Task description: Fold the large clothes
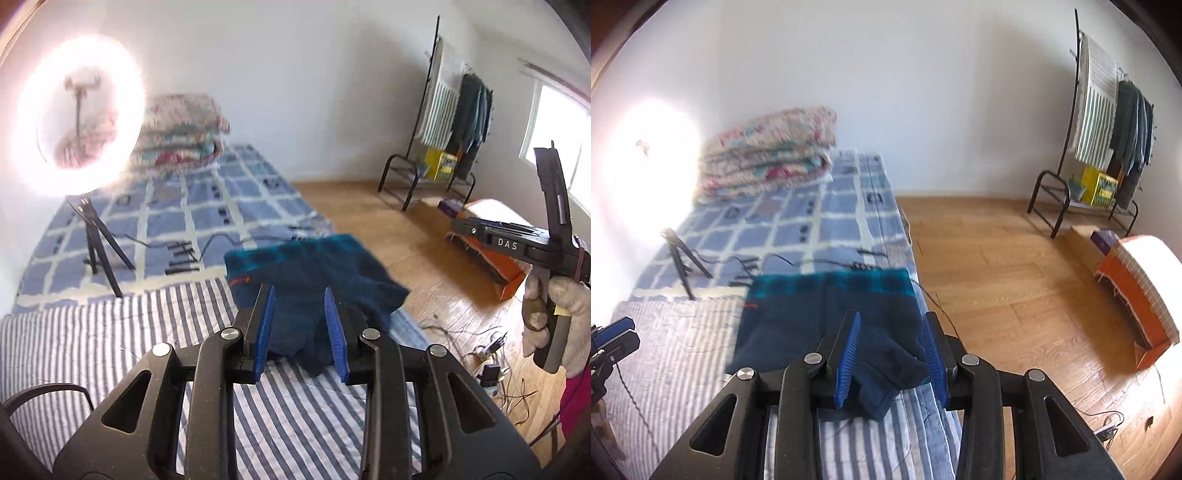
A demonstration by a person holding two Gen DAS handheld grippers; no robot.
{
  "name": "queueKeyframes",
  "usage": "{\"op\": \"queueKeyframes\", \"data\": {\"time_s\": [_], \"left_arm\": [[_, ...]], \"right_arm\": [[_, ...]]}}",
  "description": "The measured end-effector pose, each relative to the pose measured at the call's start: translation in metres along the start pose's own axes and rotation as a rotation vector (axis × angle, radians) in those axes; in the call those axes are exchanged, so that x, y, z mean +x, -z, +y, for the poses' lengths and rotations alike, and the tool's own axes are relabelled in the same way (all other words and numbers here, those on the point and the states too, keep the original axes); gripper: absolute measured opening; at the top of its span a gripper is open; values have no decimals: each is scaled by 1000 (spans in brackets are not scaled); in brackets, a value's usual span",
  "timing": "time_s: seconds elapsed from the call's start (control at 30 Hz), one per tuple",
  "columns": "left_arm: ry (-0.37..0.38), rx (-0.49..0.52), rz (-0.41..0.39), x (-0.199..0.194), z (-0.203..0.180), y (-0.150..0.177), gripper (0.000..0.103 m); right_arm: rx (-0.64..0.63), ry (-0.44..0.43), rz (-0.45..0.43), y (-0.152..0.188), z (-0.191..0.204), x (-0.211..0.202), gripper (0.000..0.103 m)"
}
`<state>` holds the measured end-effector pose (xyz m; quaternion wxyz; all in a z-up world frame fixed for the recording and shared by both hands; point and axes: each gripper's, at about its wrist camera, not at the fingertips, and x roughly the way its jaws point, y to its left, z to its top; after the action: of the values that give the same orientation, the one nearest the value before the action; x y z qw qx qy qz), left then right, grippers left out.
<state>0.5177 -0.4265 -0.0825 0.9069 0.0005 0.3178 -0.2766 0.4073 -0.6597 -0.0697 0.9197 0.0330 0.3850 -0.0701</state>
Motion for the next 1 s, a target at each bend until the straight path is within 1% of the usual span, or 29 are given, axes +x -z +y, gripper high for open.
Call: {"op": "queueKeyframes", "data": {"time_s": [0.13, 0.3, 0.4, 0.47, 0.57, 0.67, 0.73, 0.8, 0.9, 1.0], "left_arm": [[8, 18, -44, -55, -15, -1, 29], [19, 50, -93, -130, -32, 8, 29], [29, 61, -122, -174, -39, 16, 29], [21, 76, -142, -203, -43, 24, 29], [23, 88, -150, -237, -47, 41, 29], [31, 95, -166, -266, -48, 61, 29], [28, 98, -172, -280, -48, 76, 29], [21, 109, -170, -290, -48, 93, 29], [9, 123, -159, -301, -50, 117, 29], [1, 113, -156, -312, -51, 138, 29]], "right_arm": [[-19, -13, -40, -2, 14, -61, 35], [-31, -21, -86, 5, 27, -132, 35], [-38, -25, -113, 15, 37, -174, 35], [-39, -21, -126, 25, 45, -202, 35], [-48, -28, -145, 43, 56, -233, 35], [-52, -29, -166, 65, 68, -257, 35], [-51, -37, -171, 80, 73, -266, 35], [-42, -48, -167, 95, 77, -270, 35], [-8, -89, -152, 118, 79, -274, 35], [-8, -86, -158, 140, 86, -276, 35]]}}
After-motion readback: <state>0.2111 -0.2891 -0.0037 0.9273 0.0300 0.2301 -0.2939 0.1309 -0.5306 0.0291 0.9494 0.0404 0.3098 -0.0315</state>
